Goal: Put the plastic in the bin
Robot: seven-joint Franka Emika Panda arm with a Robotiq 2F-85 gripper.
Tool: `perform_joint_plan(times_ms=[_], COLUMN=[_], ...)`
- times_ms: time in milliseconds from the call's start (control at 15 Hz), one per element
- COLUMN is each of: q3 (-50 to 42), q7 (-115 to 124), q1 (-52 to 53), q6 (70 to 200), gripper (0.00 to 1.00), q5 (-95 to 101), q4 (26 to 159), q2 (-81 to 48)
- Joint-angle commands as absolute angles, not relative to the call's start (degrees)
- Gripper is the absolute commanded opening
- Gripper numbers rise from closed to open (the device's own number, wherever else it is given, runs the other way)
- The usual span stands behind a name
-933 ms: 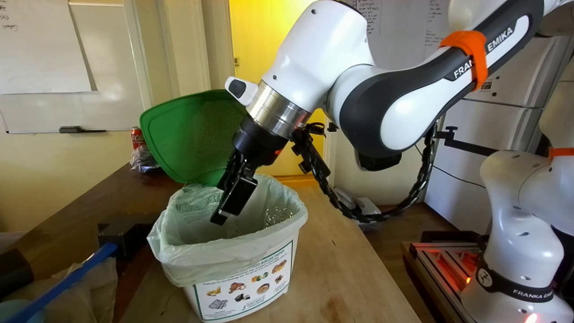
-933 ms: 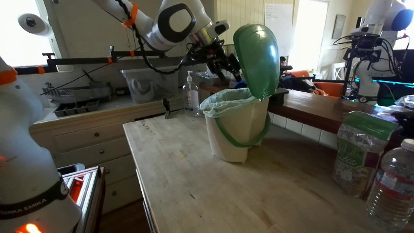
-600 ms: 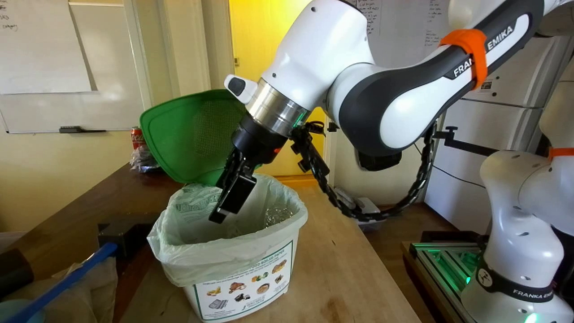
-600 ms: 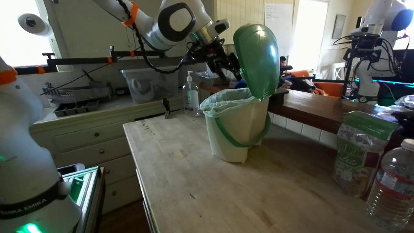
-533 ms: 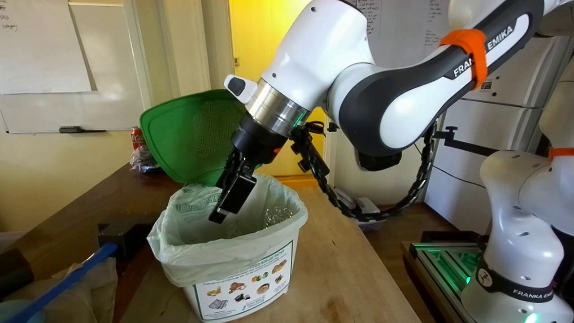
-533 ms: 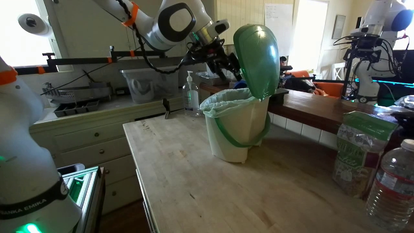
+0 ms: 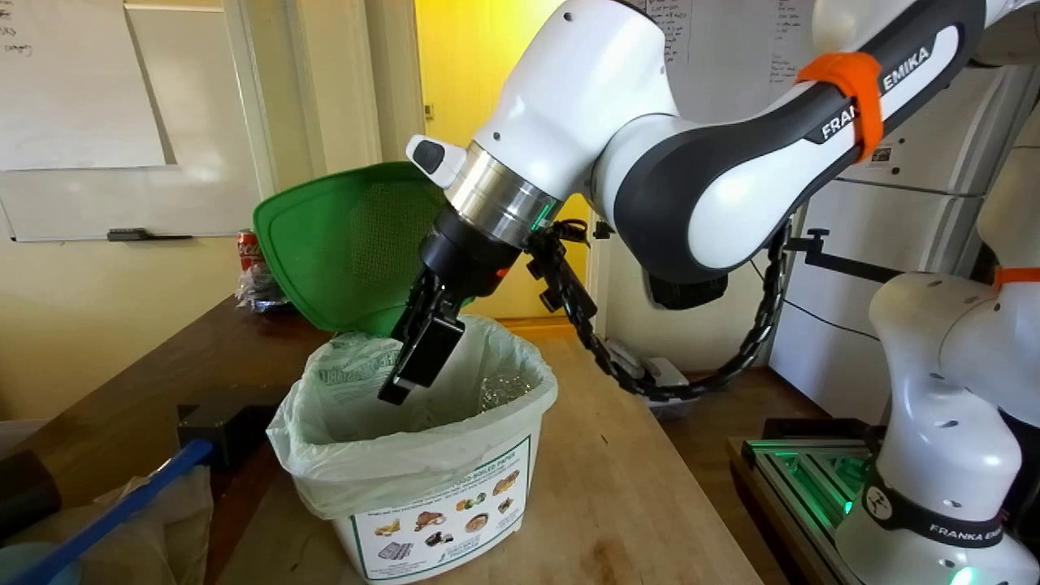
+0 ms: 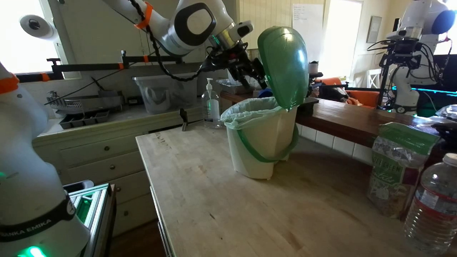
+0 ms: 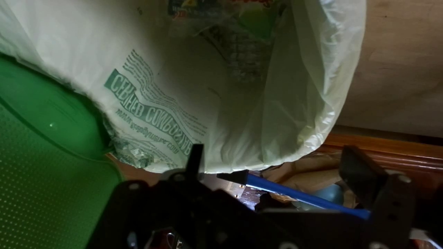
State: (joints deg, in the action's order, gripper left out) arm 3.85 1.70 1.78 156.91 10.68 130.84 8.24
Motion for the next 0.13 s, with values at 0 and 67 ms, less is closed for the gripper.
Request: perform_joint_plan(times_ms=[0,67], q3=[3.88,3.88], q7=[1.48,1.48], q1=[1.73,1.73], q6=[156.86,156.86], gripper=[1.0,1.0], q5=[10.48,10.48], q4=[130.81,130.81], q2=[8.25,8.25])
